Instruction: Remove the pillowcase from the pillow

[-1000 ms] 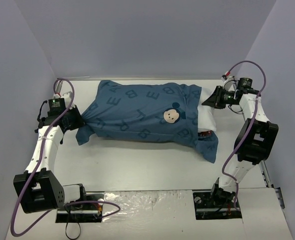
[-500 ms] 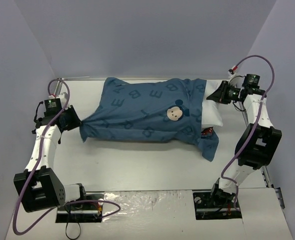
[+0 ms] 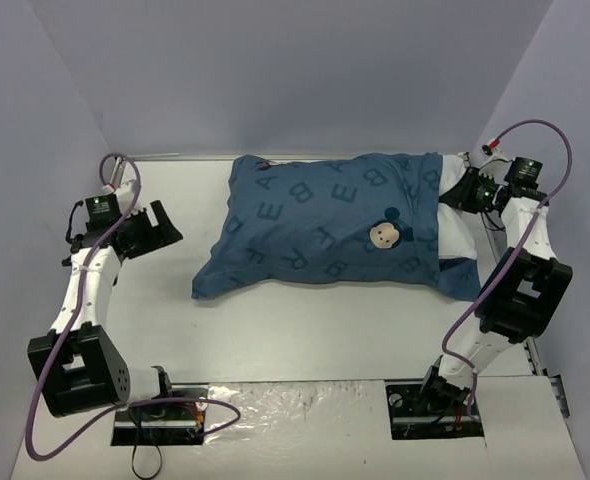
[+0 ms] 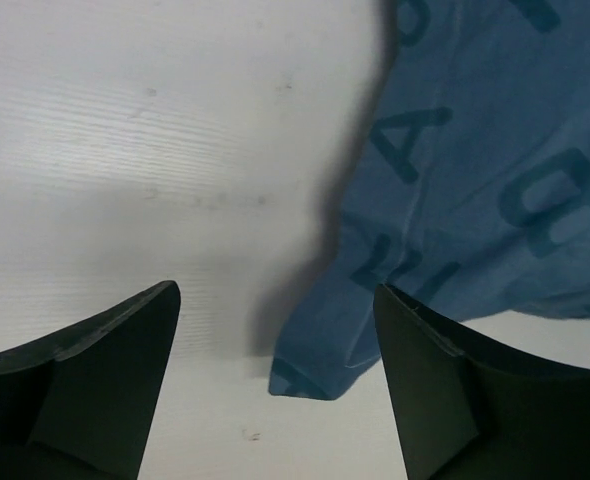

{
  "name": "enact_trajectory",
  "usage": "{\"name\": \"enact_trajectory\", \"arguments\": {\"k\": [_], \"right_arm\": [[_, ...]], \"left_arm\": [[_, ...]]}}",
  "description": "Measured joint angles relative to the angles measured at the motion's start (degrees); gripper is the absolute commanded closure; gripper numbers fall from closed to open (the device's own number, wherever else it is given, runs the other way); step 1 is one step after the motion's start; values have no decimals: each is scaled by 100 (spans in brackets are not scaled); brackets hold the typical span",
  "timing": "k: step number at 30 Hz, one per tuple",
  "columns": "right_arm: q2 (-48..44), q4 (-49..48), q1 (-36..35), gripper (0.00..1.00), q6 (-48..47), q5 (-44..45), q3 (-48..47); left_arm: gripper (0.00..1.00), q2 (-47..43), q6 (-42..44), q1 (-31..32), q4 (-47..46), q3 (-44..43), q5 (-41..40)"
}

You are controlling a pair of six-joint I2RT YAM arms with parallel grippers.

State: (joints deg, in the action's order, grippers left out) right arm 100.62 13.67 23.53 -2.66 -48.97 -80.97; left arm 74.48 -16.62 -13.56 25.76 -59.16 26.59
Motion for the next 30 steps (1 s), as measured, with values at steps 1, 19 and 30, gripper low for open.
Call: {"name": "enact_trajectory", "arguments": {"k": [1,19,30], "right_arm": [[0,-11,-11,100,0,2,0],[0,-52,-107,100,0,33,15],[0,-63,-107,100,0,33,74]], "left_arm": [[22,9,46,127,-9,0,129],[29,1104,1294,2719,831,-146,-1069],[97,1132,1311,2896,839,-258,-2037]]}}
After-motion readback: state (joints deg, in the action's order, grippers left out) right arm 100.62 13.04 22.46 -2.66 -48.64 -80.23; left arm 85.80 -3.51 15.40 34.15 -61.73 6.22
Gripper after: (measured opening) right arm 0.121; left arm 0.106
